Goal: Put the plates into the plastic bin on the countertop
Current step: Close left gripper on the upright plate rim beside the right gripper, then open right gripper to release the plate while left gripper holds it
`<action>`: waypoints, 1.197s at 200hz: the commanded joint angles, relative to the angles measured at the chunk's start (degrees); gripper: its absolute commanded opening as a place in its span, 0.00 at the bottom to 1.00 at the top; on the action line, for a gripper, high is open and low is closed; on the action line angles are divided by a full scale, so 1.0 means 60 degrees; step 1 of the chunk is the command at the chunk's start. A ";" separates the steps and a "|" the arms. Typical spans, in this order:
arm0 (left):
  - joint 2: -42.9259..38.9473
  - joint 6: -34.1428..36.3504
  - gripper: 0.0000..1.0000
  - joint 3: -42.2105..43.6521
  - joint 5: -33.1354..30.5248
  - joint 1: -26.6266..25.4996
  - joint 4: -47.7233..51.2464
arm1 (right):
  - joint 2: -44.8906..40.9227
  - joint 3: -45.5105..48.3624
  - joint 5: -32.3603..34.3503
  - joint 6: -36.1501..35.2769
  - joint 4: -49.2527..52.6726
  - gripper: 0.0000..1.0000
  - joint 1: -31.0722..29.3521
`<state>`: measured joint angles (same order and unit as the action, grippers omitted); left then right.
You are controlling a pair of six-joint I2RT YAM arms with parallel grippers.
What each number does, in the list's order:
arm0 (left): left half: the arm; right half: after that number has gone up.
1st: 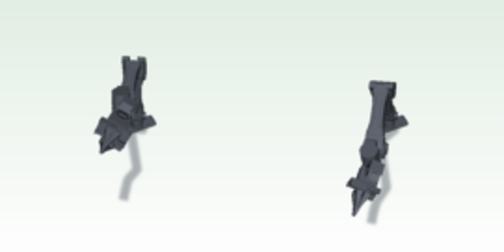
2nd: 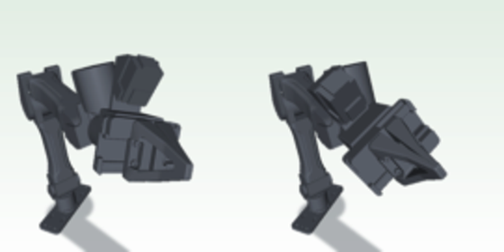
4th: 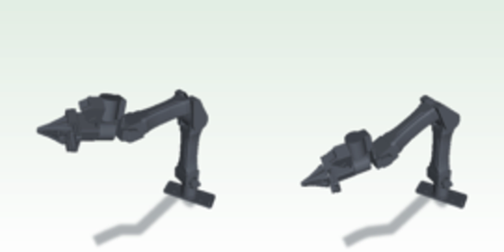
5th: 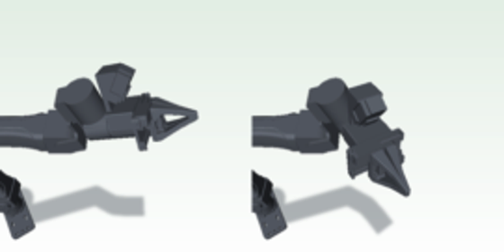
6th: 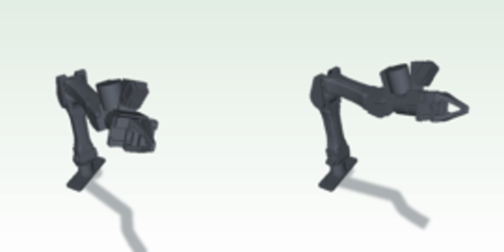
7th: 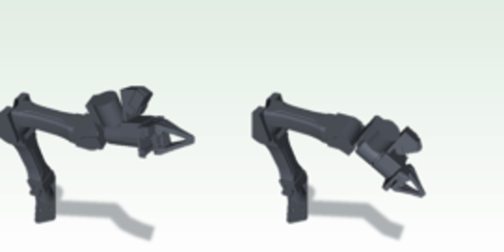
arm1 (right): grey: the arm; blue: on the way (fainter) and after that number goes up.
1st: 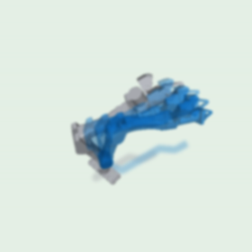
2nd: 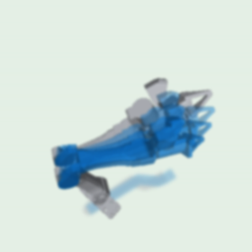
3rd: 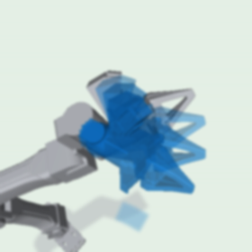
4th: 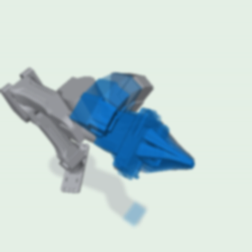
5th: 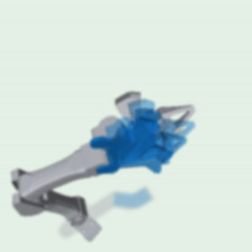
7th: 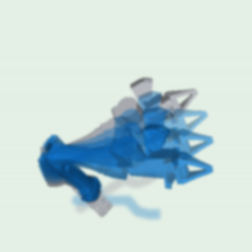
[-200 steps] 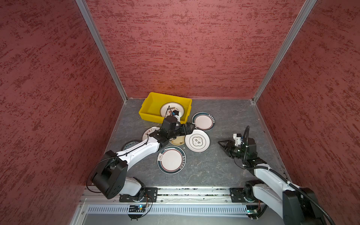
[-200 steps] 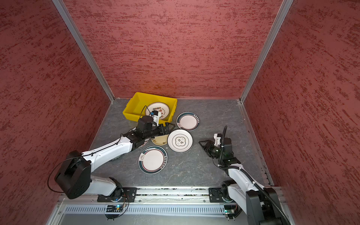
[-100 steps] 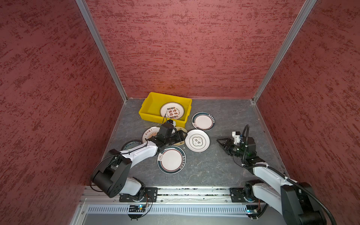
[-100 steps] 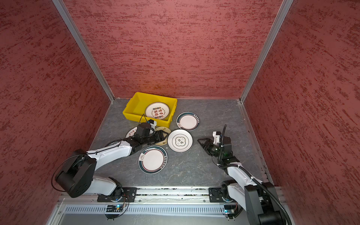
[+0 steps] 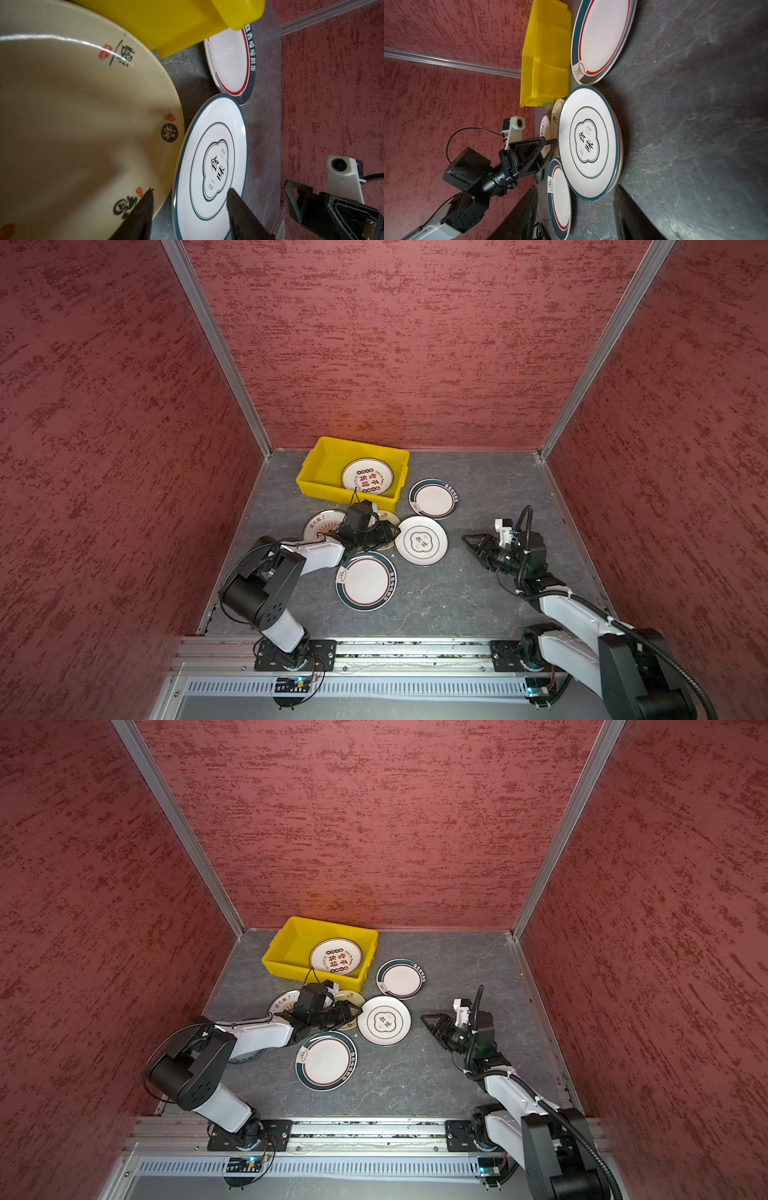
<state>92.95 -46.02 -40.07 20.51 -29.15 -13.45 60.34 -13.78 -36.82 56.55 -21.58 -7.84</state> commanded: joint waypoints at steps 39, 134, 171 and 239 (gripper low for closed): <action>0.0928 -0.0336 0.41 -0.0409 0.0696 0.0009 -0.0863 | 0.0007 -0.0133 0.0027 0.0008 -0.0304 0.59 -0.0042; 0.1162 -0.0230 0.16 -0.0693 0.0780 0.0024 -0.0653 | 0.0033 -0.0152 0.0133 -0.0037 -0.0182 0.59 -0.0049; 0.1092 -0.0201 0.07 -0.0786 0.0829 0.0020 -0.0585 | 0.0037 -0.0164 0.0162 -0.0051 -0.0127 0.59 -0.0047; 0.0787 -0.0195 0.00 -0.0931 0.0855 0.0054 -0.0269 | -0.0212 -0.0230 0.0262 -0.0139 0.0153 0.59 -0.0053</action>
<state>99.33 -47.72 -43.75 24.77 -29.15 -15.62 60.07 -13.78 -36.42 56.53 -21.04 -7.84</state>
